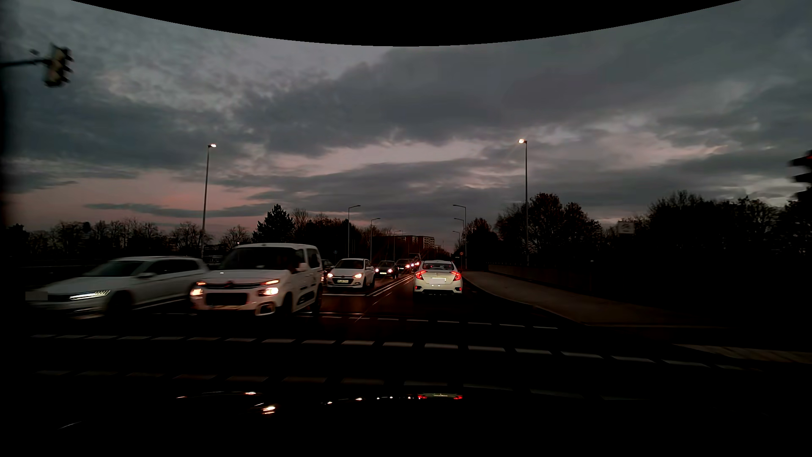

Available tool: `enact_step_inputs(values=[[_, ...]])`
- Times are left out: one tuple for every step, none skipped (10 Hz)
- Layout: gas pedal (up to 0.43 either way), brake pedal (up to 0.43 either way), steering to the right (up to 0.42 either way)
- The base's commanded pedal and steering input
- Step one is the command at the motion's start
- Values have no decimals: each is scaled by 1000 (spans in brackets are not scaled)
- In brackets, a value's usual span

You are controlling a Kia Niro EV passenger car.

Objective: Follow the waypoints while adhering to traffic rules and regulations

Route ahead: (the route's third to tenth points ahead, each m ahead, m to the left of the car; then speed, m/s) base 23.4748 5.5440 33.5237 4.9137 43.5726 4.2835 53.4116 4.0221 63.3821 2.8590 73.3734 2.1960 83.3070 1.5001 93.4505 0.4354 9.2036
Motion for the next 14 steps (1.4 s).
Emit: enact_step_inputs(values=[[220, 0, -3], [220, 0, -2], [220, 0, 2], [228, 0, 4], [228, 0, 4], [228, 0, 4], [228, 0, 4], [228, 0, 4], [228, 0, 4], [228, 0, 8], [228, 0, 9], [228, 0, 9], [228, 0, 8], [220, 0, 8]])
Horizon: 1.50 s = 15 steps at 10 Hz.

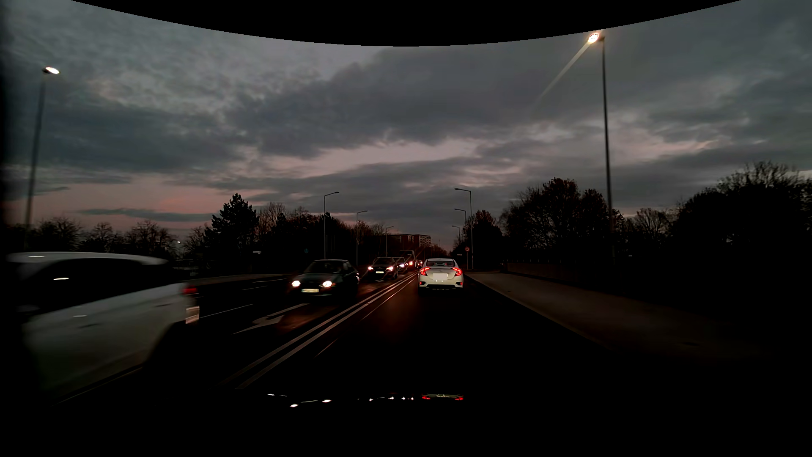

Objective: Follow the waypoints while adhering to traffic rules and regulations

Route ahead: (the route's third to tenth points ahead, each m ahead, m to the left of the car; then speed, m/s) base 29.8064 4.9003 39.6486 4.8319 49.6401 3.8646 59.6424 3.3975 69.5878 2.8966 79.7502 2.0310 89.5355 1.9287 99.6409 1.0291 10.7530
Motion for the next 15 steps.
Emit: enact_step_inputs(values=[[220, 0, 7], [209, 0, 7], [209, 0, 7], [189, 0, 7], [189, 0, 7], [157, 0, 6], [157, 0, 6], [157, 0, 6], [157, 0, 5], [157, 0, 6], [157, 0, 6], [157, 0, 6], [157, 0, 5], [157, 0, 5], [157, 0, 5]])
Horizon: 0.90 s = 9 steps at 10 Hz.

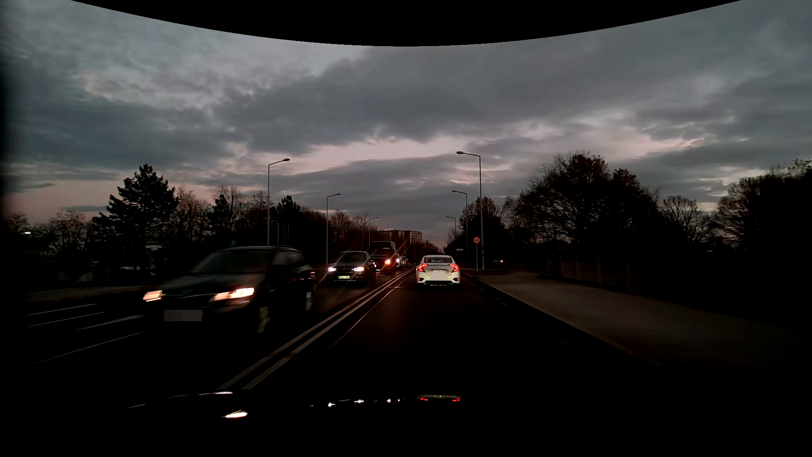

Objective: Follow the waypoints while adhering to traffic rules and regulations

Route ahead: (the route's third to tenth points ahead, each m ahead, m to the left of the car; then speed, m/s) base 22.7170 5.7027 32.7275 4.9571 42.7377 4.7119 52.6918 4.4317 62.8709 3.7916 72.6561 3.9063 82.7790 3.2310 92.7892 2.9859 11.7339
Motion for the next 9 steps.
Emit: enact_step_inputs(values=[[157, 0, 5], [157, 0, 4], [157, 0, 4], [157, 0, 4], [157, 0, 4], [150, 0, 3], [150, 0, 3], [150, 0, 3], [150, 0, 2]])
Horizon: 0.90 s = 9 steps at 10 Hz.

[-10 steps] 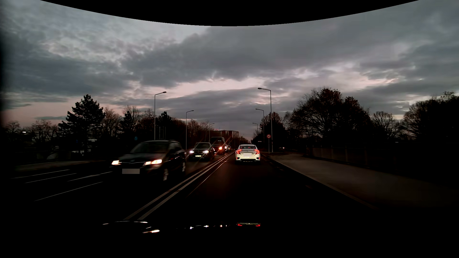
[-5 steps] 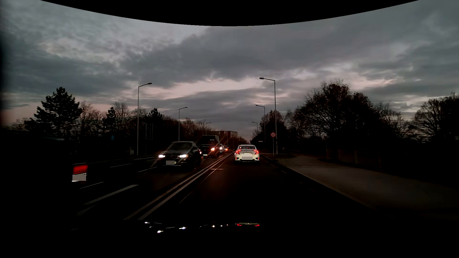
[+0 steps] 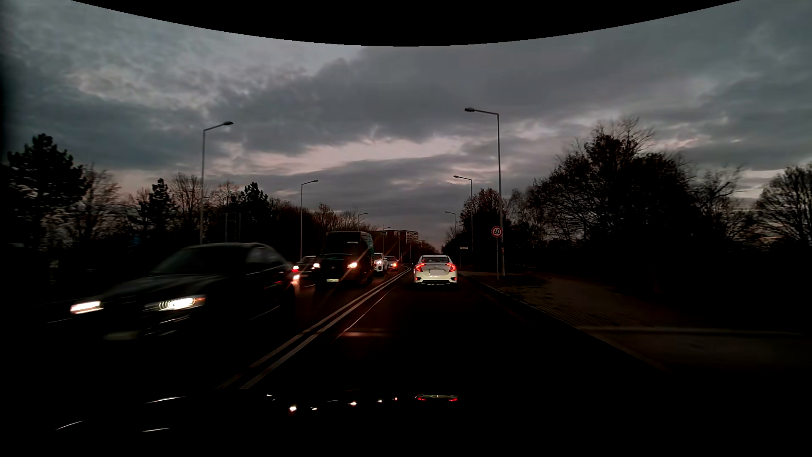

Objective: Follow the waypoints while adhering to traffic rules and regulations

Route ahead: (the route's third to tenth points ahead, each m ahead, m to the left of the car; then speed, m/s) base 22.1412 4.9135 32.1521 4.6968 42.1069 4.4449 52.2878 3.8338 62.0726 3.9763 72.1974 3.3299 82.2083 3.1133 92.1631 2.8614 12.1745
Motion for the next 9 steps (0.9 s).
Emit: enact_step_inputs(values=[[150, 0, 2], [150, 0, 1], [150, 0, 1], [150, 0, 0], [150, 0, 0], [150, 0, -1], [150, 0, -2], [150, 0, -3], [150, 0, -2]])
